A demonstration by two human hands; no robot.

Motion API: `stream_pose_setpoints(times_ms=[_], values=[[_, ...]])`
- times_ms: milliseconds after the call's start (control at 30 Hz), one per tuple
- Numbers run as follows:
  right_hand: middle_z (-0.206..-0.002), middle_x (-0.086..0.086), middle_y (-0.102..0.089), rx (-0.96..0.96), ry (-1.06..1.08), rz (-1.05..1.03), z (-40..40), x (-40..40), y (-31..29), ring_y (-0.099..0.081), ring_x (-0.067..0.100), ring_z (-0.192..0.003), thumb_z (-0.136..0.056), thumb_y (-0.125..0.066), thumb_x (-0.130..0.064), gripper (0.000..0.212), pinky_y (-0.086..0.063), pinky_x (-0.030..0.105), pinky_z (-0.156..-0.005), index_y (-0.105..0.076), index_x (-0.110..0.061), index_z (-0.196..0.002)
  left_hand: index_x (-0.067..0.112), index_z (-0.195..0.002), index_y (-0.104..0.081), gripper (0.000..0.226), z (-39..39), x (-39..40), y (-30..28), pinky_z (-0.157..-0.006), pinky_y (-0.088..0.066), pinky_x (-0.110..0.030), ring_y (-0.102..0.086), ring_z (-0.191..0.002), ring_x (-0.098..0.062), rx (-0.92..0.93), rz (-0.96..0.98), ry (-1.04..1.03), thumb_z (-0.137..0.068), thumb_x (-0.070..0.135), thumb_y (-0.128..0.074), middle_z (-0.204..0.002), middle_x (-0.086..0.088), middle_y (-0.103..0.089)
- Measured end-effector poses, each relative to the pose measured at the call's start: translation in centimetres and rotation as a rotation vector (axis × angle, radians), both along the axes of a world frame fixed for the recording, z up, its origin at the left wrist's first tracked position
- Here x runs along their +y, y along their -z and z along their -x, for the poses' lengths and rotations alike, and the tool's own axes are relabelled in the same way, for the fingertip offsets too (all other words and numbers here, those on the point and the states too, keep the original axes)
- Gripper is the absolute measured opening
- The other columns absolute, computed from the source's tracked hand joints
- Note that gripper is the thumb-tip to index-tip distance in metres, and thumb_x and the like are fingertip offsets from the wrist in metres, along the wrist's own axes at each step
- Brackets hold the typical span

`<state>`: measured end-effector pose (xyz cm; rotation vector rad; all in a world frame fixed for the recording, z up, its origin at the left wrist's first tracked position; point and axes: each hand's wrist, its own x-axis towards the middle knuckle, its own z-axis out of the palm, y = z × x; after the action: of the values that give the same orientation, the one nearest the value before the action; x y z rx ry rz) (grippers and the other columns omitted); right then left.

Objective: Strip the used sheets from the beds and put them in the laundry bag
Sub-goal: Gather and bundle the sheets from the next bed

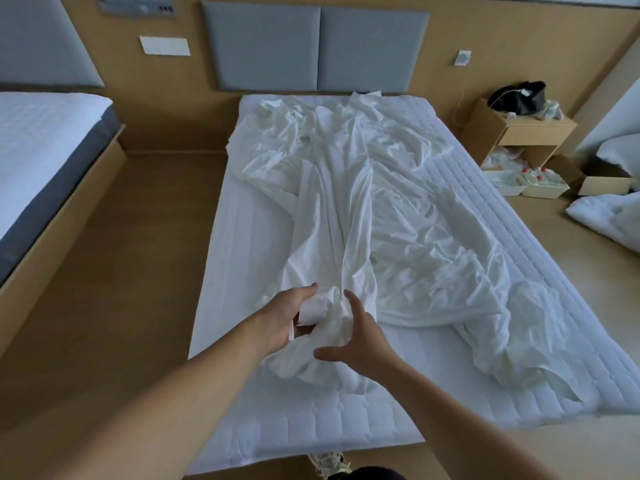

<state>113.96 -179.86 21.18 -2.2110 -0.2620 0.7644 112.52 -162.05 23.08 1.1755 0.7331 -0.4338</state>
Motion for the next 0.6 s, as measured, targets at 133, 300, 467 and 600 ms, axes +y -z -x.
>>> stream_pose_setpoints(times_ms=[133,300,467,600], values=[[-0.129,0.002,-0.057,-0.148,0.017,0.144,-5.1,1.2,2.5,-0.056,0.022,-0.123,-0.084,-0.079,-0.047,0.092,-0.044,0.028,-0.092,-0.026,-0.039,-0.159,0.012,-0.119,-0.072,0.049,-5.5,-1.0,2.3,-0.099,-0.054,-0.039,-0.072,-0.099,-0.026,0.083,-0.141,0.051,-0.102,0.054,-0.054,-0.109,-0.010,-0.078],[-0.139,0.011,-0.056,-0.040,0.211,0.112,-13.7,1.2,6.0,-0.059,0.030,-0.124,-0.093,-0.071,-0.044,0.080,-0.047,0.034,-0.097,-0.032,-0.027,-0.160,0.030,-0.147,-0.053,0.055,-8.6,0.2,6.3,-0.106,-0.041,-0.035,-0.052,-0.134,-0.021,0.093,-0.470,0.148,-0.102,0.061,-0.044,-0.146,0.006,-0.055],[-0.171,0.004,0.003,0.192,0.195,0.024,-17.8,0.1,9.7,-0.024,0.027,-0.155,-0.087,-0.077,-0.050,0.106,-0.031,0.043,-0.123,-0.009,-0.030,-0.165,0.027,-0.160,-0.033,0.071,-8.3,2.7,11.7,-0.116,-0.036,-0.035,-0.040,-0.147,-0.026,0.253,-0.614,0.227,-0.099,0.051,-0.059,-0.164,-0.002,-0.035],[-0.170,0.004,-0.012,0.215,0.272,0.116,-16.2,-3.0,13.6,-0.024,0.027,-0.154,-0.079,-0.084,-0.053,0.111,-0.032,0.045,-0.122,-0.015,-0.031,-0.164,0.022,-0.164,-0.016,0.090,-6.6,4.3,15.4,-0.114,-0.035,-0.036,-0.037,-0.148,-0.028,0.455,-0.528,0.098,-0.095,0.051,-0.066,-0.167,-0.006,-0.029]])
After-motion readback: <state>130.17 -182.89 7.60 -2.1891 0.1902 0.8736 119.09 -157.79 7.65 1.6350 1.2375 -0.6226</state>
